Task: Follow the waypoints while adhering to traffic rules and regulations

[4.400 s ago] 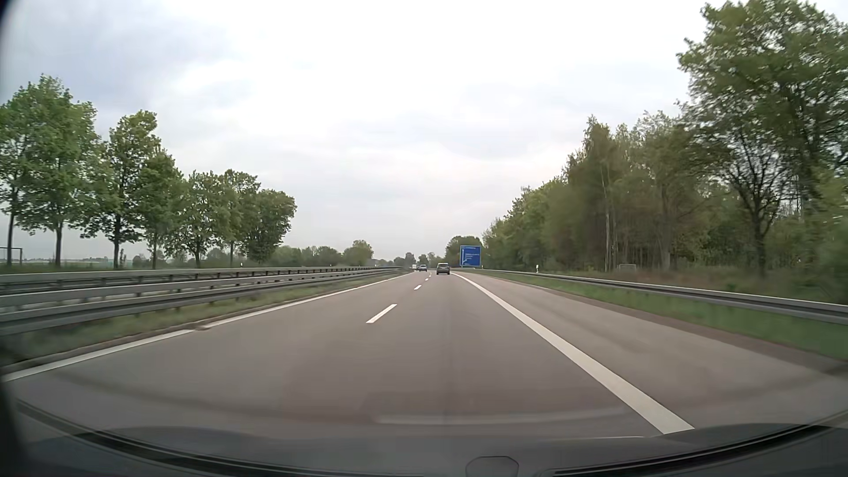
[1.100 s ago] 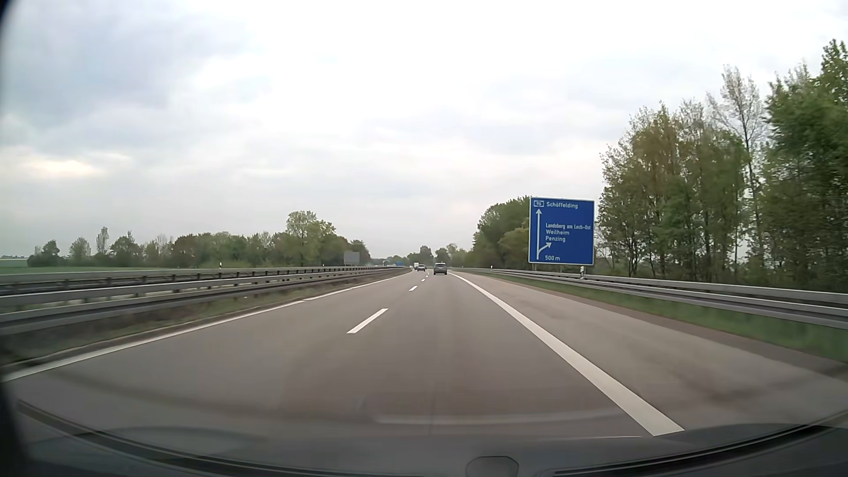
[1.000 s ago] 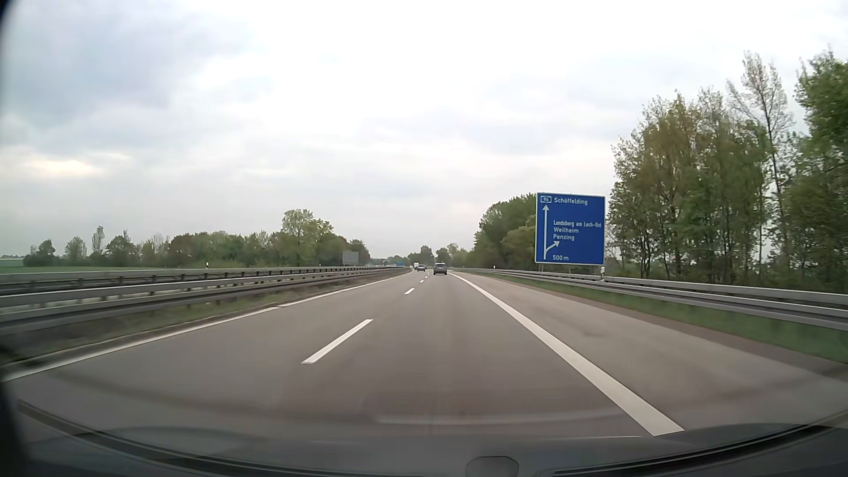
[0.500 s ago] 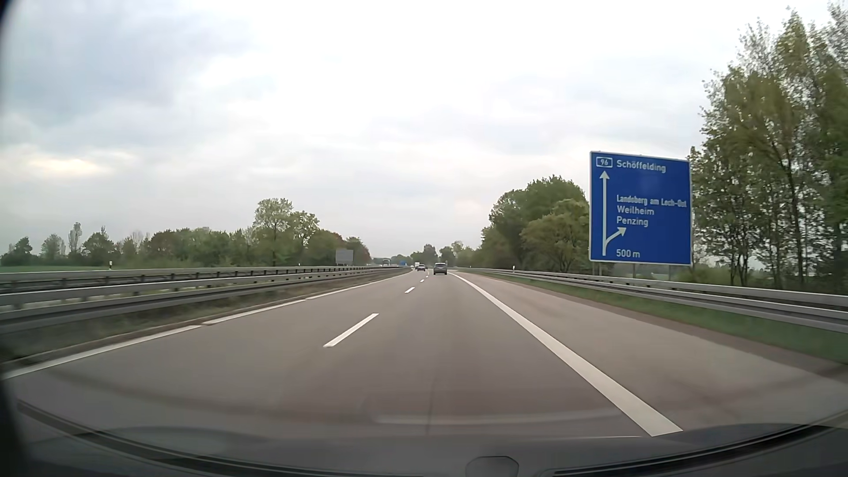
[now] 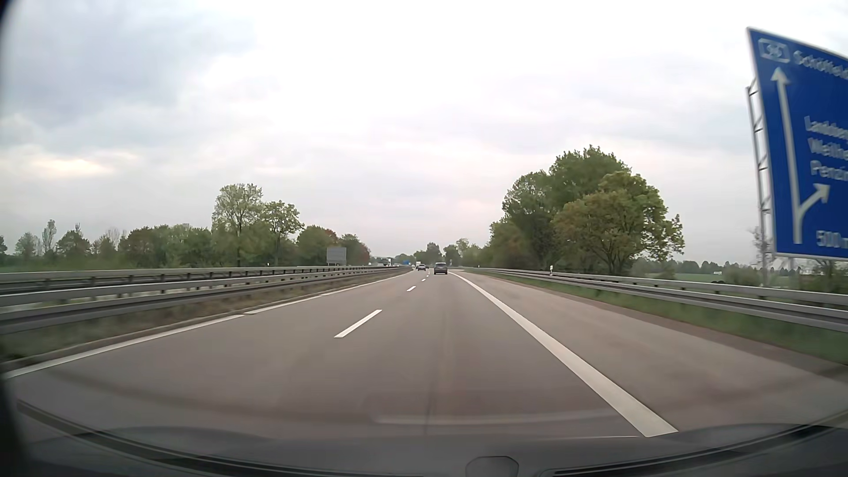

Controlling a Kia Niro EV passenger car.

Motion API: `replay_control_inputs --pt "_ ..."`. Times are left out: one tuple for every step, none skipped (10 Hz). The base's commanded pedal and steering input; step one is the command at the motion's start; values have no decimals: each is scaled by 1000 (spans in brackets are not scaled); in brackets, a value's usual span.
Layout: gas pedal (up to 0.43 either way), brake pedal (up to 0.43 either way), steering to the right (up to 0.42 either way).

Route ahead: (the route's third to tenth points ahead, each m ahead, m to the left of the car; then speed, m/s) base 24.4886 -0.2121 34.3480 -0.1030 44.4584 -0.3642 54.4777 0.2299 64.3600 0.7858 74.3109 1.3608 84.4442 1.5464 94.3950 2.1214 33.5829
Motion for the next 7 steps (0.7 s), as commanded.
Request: replay_control_inputs --pt "248 0 -5" --pt "248 0 -5" --pt "248 0 -4" --pt "248 0 -5" --pt "248 0 -5" --pt "248 0 -5" --pt "248 0 -5"
